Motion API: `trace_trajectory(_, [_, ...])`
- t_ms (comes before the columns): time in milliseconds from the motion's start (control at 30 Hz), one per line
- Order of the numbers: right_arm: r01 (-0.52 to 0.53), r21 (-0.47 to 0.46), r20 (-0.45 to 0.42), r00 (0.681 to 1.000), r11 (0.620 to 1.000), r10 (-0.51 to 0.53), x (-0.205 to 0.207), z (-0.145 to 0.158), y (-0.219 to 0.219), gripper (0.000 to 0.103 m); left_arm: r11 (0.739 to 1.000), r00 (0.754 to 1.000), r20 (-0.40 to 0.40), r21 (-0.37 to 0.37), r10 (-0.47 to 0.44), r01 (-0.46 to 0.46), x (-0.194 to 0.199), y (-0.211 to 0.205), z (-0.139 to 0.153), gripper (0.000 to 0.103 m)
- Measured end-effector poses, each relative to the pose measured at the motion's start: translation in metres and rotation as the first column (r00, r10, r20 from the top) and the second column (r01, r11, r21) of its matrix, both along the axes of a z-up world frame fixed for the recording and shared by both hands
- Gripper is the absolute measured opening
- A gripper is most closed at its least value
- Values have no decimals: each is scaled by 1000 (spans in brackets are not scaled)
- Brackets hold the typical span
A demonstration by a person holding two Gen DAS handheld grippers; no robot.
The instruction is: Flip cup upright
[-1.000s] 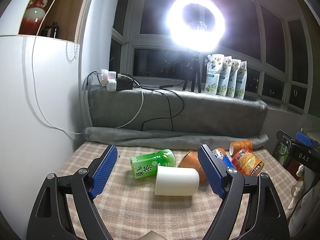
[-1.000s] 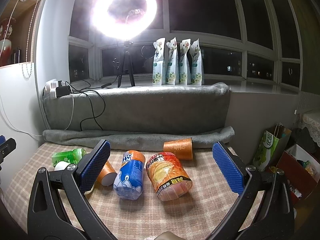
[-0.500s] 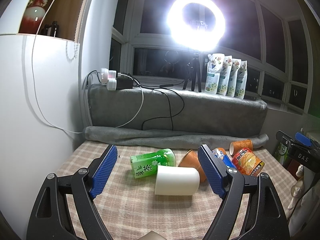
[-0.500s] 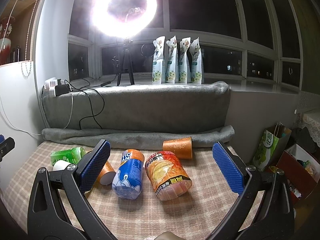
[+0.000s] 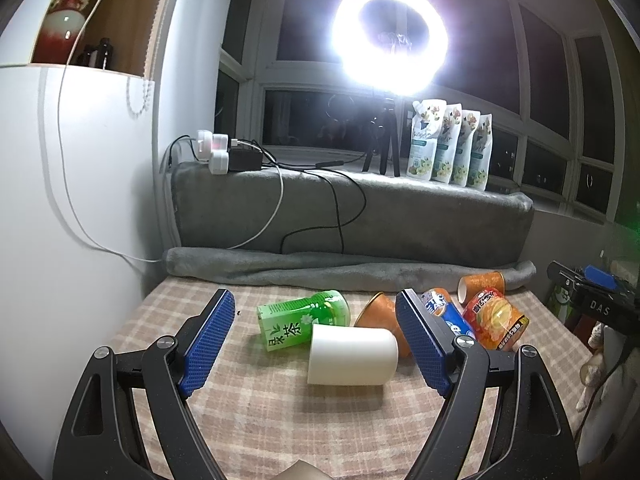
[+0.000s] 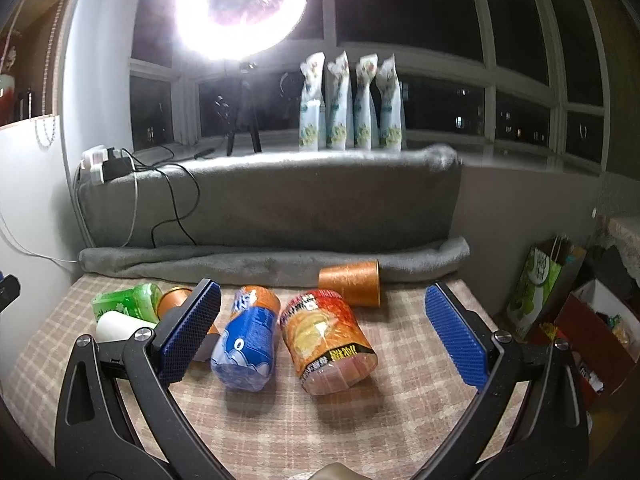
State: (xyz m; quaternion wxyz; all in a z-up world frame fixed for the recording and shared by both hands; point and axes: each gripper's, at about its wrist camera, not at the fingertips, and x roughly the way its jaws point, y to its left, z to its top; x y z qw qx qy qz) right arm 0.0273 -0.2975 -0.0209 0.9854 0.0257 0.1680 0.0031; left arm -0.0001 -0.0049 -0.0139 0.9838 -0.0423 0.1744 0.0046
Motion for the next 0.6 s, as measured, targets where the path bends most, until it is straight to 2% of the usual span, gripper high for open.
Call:
trace_trajectory(133, [5,43,-81,997,999,-1,19,-4,-20,103,1000,1000,-9,-5,5,-5,1,3,0,83])
trace_trajectory(400, [19,185,-231,973,983,25,64,-12,-69,103,1000,999,-36,2,0,0,4,4,-3,83])
trace_trajectory(500, [-16,215,-267,961,977,75,79,-12,-74,103,1000,999,-46,6,-4,5,4,4,-5,83])
trace_trajectory(600, [-102,220,-297,940,970,166,96,-7,-66,103,1000,998,-56,10,-6,6,5,4,-7,83])
